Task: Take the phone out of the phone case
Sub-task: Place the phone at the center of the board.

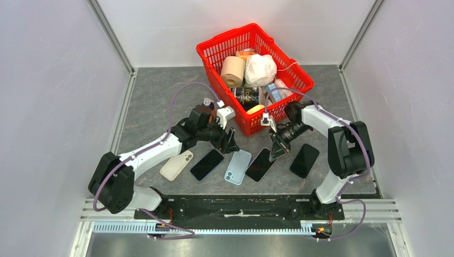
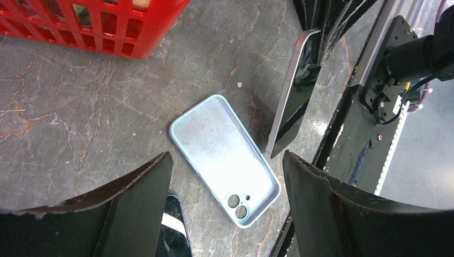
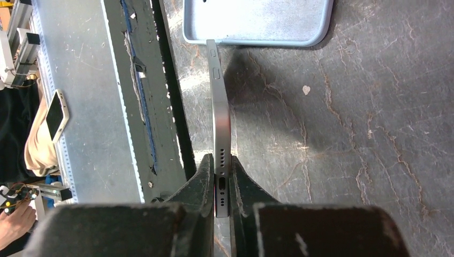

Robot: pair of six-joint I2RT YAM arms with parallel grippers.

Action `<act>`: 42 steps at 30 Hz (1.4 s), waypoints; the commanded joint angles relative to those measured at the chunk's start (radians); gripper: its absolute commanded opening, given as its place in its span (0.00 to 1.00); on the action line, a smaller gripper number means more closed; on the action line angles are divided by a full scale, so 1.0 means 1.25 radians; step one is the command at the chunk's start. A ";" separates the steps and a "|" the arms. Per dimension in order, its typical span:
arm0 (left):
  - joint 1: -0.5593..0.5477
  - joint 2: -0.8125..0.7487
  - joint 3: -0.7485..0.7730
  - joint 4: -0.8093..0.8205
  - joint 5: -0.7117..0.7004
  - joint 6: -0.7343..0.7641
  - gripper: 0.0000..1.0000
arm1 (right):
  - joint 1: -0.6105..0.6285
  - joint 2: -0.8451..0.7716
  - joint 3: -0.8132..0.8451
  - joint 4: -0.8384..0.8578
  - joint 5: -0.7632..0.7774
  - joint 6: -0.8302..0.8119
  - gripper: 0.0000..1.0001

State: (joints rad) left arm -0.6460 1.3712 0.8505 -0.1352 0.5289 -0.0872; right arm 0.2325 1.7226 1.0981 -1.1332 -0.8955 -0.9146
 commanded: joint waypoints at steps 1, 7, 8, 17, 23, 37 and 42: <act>0.004 -0.017 0.014 -0.006 -0.005 0.035 0.82 | -0.014 0.079 -0.018 -0.049 0.186 0.065 0.13; 0.006 -0.017 0.013 -0.010 -0.005 0.037 0.82 | -0.023 0.095 -0.031 -0.053 0.205 0.062 0.20; 0.006 -0.016 0.013 -0.009 -0.004 0.037 0.82 | -0.025 0.101 -0.034 -0.055 0.206 0.061 0.21; 0.007 -0.012 0.015 -0.010 0.000 0.035 0.82 | -0.036 0.126 -0.041 -0.048 0.226 0.090 0.27; 0.007 -0.015 0.015 -0.011 0.002 0.034 0.82 | -0.038 0.131 -0.039 -0.020 0.233 0.148 0.28; 0.008 -0.018 0.012 -0.008 0.000 0.037 0.82 | -0.037 0.132 -0.009 0.040 0.212 0.227 0.39; 0.008 -0.018 0.010 -0.007 0.002 0.036 0.82 | -0.038 0.126 -0.002 0.058 0.212 0.253 0.48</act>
State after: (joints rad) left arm -0.6407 1.3712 0.8505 -0.1566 0.5289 -0.0853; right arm 0.1936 1.8603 1.0657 -1.0882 -0.6670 -0.7509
